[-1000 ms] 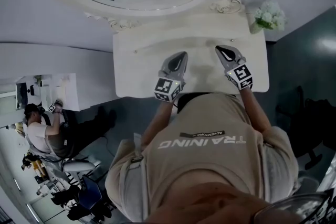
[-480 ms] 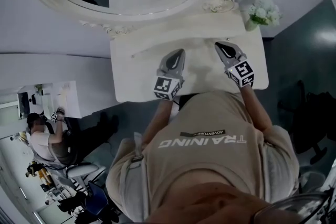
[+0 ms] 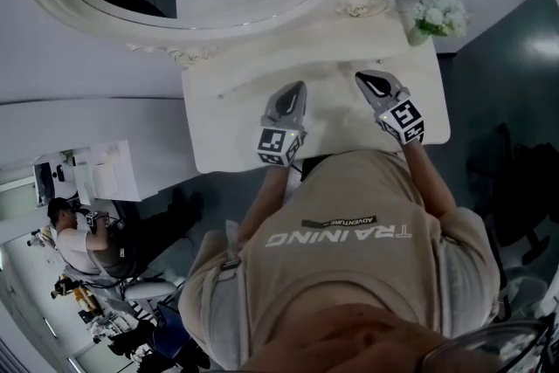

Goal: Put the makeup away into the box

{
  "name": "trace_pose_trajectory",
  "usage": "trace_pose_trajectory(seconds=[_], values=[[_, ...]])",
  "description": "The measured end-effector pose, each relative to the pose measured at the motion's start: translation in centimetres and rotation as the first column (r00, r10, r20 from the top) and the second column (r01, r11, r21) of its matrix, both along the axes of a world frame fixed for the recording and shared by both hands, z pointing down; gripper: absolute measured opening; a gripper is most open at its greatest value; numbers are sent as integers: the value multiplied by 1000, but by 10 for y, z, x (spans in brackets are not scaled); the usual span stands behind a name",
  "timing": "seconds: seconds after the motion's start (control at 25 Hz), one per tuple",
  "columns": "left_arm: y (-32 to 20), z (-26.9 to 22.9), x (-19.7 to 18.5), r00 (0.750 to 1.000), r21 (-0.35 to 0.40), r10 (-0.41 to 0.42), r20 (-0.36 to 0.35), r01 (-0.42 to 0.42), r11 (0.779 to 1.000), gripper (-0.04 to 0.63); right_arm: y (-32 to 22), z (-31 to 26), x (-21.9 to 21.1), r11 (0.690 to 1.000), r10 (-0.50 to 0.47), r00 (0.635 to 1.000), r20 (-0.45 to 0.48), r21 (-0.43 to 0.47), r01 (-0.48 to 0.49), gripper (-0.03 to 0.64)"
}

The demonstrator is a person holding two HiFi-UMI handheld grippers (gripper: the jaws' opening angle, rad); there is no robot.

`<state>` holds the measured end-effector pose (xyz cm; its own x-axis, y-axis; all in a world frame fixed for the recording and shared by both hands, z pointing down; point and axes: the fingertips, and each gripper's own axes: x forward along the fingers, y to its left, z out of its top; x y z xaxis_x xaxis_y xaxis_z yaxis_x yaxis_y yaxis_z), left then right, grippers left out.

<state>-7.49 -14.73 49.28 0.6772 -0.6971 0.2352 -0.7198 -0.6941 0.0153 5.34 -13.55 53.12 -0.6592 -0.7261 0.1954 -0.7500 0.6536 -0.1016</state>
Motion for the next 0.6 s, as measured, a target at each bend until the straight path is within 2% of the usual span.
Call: trace_pose_trajectory(seconds=[0.28,0.6], values=[[-6,4,-5,1000,-4,15,4,-15,1000,6,-3,5,-7,999,9,1000,23,-35,-8,3],[-12,2,-24,1000,-14,1,-21,-1,1000,6,-2,4,-26,999,5,1000,-3,-46,-6,3]])
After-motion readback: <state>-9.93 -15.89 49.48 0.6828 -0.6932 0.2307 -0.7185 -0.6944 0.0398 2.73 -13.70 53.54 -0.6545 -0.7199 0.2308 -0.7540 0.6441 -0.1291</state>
